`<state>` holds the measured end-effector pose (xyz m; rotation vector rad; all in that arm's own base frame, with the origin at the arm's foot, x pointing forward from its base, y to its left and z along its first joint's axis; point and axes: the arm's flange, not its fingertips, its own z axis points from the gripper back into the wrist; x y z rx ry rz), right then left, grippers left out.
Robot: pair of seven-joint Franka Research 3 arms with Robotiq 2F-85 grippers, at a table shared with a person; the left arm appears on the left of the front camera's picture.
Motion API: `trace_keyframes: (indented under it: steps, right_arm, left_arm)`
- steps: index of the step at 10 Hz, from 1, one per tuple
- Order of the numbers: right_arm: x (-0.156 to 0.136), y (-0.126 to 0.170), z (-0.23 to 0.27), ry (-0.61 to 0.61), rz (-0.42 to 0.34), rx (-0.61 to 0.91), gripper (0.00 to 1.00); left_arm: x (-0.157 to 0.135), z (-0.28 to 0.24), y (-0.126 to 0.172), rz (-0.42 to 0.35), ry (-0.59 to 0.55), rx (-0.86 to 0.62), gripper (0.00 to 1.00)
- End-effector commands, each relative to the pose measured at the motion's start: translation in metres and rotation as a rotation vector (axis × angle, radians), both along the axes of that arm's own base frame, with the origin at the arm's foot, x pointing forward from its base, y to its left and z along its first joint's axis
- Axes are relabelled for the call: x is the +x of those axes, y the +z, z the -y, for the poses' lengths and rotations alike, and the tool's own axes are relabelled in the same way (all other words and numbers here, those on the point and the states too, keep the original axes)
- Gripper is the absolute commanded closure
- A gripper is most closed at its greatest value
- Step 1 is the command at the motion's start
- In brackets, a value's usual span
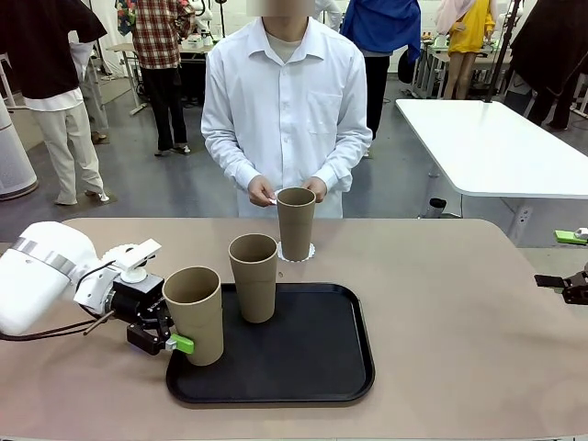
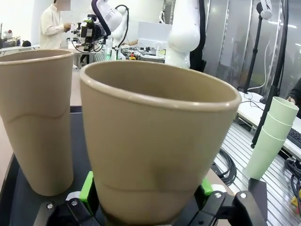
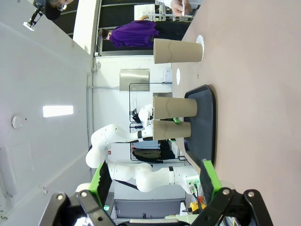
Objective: Place coasters on the table and set cups on them.
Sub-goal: Take one Reusable plastic cup from the Flat Tray and place it on a coaster set by the human.
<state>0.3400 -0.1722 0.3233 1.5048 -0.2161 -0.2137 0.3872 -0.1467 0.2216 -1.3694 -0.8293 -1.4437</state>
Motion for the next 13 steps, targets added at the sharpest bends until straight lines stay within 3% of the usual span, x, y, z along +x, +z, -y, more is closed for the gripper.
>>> trace_keyframes:
  steps: [1, 2, 3, 4, 5, 7, 8, 10, 11, 13]
  right_arm:
    - [0.000, 0.001, 0.000, -0.001, -0.004, 0.001, 0.00]
    - [0.000, 0.001, 0.000, -0.001, -0.004, 0.001, 0.00]
    - [0.000, 0.001, 0.000, -0.001, -0.004, 0.001, 0.00]
    - [0.000, 0.001, 0.000, -0.001, -0.004, 0.001, 0.00]
    - [0.000, 0.001, 0.000, -0.001, -0.004, 0.001, 0.00]
    - [0.000, 0.001, 0.000, -0.001, -0.004, 0.001, 0.00]
    - [0.000, 0.001, 0.000, -0.001, -0.004, 0.001, 0.00]
    - [0.000, 0.001, 0.000, -0.001, -0.004, 0.001, 0.00]
    - [0.000, 0.001, 0.000, -0.001, -0.004, 0.001, 0.00]
    - [0.000, 0.001, 0.000, -0.001, -0.004, 0.001, 0.00]
  left_arm:
    - [0.000, 0.010, -0.001, 0.045, -0.020, -0.001, 0.00]
    - [0.000, 0.010, -0.001, 0.042, -0.003, -0.014, 0.00]
    - [0.000, 0.011, -0.001, 0.044, -0.012, -0.025, 0.47]
    - [-0.001, 0.011, -0.001, 0.042, -0.017, -0.028, 0.60]
    - [-0.001, 0.011, 0.000, 0.042, -0.018, -0.031, 1.00]
    - [-0.002, 0.010, 0.003, 0.036, -0.013, -0.027, 1.00]
    - [-0.006, 0.006, 0.017, -0.034, 0.003, -0.037, 0.35]
    - [-0.020, -0.014, 0.084, -0.045, 0.093, -0.039, 0.35]
    - [-0.023, -0.027, 0.121, -0.107, 0.143, -0.040, 0.35]
    - [-0.039, -0.040, 0.185, -0.097, 0.195, -0.005, 0.35]
